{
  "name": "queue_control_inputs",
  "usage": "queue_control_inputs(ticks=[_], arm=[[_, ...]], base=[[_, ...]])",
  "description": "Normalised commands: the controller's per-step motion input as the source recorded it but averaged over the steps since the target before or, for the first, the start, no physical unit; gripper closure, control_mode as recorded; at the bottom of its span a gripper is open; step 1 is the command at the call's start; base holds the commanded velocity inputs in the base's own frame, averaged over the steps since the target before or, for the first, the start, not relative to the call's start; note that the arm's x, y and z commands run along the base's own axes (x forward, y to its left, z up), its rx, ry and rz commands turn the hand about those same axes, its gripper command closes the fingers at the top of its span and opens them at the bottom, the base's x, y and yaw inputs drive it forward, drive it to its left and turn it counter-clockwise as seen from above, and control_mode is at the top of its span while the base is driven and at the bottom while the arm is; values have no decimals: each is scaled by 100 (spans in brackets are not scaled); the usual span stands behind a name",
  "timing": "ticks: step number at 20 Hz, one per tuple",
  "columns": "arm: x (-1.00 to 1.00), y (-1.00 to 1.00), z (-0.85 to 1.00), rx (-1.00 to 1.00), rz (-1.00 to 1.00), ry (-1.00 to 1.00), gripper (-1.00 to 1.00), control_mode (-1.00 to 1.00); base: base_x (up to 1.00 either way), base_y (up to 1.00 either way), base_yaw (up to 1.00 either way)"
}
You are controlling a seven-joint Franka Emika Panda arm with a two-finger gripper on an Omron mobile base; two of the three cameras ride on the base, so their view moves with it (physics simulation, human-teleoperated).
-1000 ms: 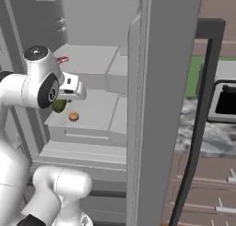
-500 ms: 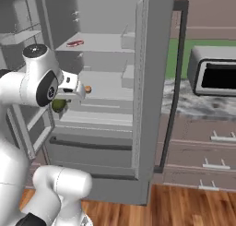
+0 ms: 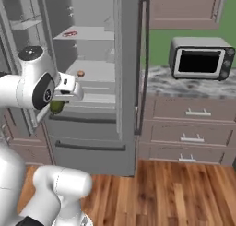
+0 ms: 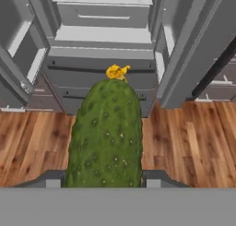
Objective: Open the fridge, remove the tangerine, cucumber, and steak, and place them on any counter.
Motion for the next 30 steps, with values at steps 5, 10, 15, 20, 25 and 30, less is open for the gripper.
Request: queue_control_inputs(ticks=[5, 10, 15, 20, 25, 30], arm=[[0, 0, 0, 0, 0, 0, 100, 100], [0, 0, 0, 0, 0, 0, 100, 100], [0, 0, 0, 0, 0, 0, 100, 100], [0, 0, 0, 0, 0, 0, 100, 100], [0, 0, 0, 0, 0, 0, 100, 100], [0, 0, 0, 0, 0, 0, 100, 100]], base=[[13, -100, -2], [32, -100, 0], [41, -100, 0], [89, -96, 0], [100, -62, 5], [100, -45, 9]])
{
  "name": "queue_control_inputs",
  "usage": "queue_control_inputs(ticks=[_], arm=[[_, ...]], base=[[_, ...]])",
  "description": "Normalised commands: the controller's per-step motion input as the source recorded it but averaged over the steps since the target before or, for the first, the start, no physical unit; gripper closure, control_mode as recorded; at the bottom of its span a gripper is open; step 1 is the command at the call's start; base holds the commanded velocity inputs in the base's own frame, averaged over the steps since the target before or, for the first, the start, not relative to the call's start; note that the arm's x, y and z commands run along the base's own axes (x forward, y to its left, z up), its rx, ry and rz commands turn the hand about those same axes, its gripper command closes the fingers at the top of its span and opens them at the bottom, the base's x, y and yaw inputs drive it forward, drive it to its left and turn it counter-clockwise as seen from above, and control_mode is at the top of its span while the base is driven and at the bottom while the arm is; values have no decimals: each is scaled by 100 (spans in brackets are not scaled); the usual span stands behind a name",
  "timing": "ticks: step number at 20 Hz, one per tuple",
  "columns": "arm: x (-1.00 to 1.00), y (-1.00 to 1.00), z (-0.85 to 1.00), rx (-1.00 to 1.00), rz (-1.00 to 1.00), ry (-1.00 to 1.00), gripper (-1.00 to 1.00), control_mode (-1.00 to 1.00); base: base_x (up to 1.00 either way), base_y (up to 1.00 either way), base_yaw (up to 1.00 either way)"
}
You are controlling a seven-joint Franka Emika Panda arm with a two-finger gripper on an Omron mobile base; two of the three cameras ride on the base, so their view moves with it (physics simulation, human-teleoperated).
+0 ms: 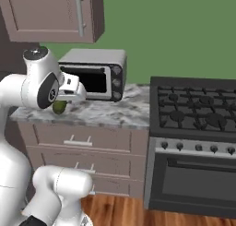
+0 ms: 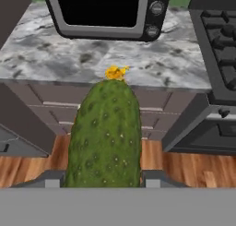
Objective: Open the fridge, remove the tangerine, cucumber, and steak, and place them on any counter.
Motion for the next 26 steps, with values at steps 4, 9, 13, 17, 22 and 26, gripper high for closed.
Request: queue_control_inputs(ticks=[4, 9, 13, 17, 22, 26], arm=[[0, 0, 0, 0, 0, 0, 100, 100], [60, -27, -5, 8, 5, 5, 100, -100], [90, -64, -30, 11, 4, 4, 100, -100], [79, -71, -74, 8, 0, 6, 100, -100], [78, -53, -100, 3, 0, 9, 100, -100], [75, -53, -100, 5, -2, 9, 100, -100]], base=[[100, -36, 9], [40, -14, 3], [0, 0, 0], [0, 0, 0], [0, 0, 0], [0, 0, 0]])
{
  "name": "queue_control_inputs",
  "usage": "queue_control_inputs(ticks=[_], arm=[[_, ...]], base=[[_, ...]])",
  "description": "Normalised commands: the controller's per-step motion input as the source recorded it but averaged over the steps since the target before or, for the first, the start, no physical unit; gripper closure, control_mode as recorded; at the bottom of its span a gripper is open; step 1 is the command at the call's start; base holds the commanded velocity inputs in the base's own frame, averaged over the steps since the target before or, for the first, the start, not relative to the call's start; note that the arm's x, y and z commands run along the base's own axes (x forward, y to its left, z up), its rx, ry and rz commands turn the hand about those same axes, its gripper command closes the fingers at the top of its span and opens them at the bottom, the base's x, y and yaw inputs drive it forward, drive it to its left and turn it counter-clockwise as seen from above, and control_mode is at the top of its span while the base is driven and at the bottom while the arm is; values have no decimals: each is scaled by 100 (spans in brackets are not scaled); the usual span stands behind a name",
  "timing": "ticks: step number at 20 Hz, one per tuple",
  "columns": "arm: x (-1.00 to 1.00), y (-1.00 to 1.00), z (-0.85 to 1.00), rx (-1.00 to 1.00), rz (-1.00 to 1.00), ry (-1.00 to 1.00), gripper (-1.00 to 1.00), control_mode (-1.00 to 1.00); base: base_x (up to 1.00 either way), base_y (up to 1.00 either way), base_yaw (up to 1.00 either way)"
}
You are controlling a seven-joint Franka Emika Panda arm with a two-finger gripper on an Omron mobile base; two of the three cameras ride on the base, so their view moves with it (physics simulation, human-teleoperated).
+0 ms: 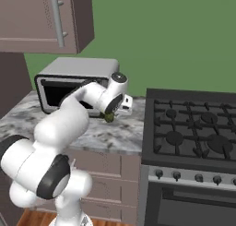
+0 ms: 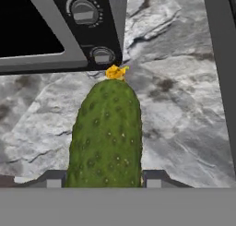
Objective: Open the fridge, remove the tangerine, cucumber, and steak, and place them on any counter.
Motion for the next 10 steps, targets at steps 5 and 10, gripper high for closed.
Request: queue_control_inputs(ticks=[5, 10], arm=[[82, -44, -72, 10, -2, 9, 100, -100], [89, -20, -52, 9, -1, 10, 100, -100]], base=[[0, 0, 0], [0, 0, 0]])
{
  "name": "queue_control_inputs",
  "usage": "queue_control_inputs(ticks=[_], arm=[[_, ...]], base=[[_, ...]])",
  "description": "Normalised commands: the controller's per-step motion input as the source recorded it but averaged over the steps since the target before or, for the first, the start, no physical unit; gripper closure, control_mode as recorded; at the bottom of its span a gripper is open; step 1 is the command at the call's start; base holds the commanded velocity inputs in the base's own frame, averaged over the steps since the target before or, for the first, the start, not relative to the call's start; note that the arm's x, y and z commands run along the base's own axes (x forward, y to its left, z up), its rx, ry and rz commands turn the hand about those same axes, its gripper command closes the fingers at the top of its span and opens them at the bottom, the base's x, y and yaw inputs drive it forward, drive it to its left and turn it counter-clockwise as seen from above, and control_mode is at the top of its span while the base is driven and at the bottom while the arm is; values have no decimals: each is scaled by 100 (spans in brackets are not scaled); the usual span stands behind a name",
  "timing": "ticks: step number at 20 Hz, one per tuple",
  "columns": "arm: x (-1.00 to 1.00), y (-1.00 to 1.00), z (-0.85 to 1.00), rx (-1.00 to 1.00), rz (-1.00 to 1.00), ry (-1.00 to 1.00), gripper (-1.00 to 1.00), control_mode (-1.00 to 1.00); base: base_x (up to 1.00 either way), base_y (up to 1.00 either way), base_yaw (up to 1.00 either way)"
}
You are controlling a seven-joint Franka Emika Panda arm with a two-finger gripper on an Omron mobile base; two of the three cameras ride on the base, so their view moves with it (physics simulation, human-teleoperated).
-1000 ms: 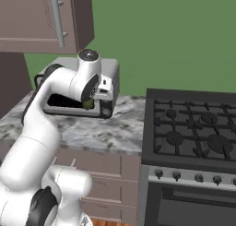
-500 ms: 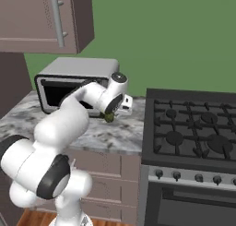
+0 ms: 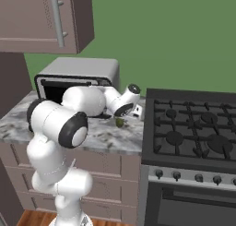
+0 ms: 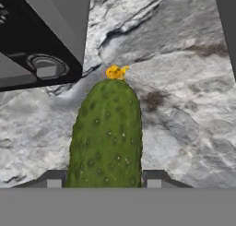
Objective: Open the fridge, remove the tangerine, cucumber, and steak, and place them on any counter.
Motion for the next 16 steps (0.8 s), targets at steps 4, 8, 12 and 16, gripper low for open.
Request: queue_control_inputs(ticks=[4, 8, 12, 16], arm=[[53, -12, -53, 7, -1, 6, 100, -100], [37, -8, -58, 2, -3, 5, 100, -100], [14, 0, -54, 0, -3, 2, 100, -100], [2, 0, -53, 0, -2, 2, 100, -100]], base=[[0, 0, 0], [0, 0, 0], [0, 0, 0], [0, 0, 0]])
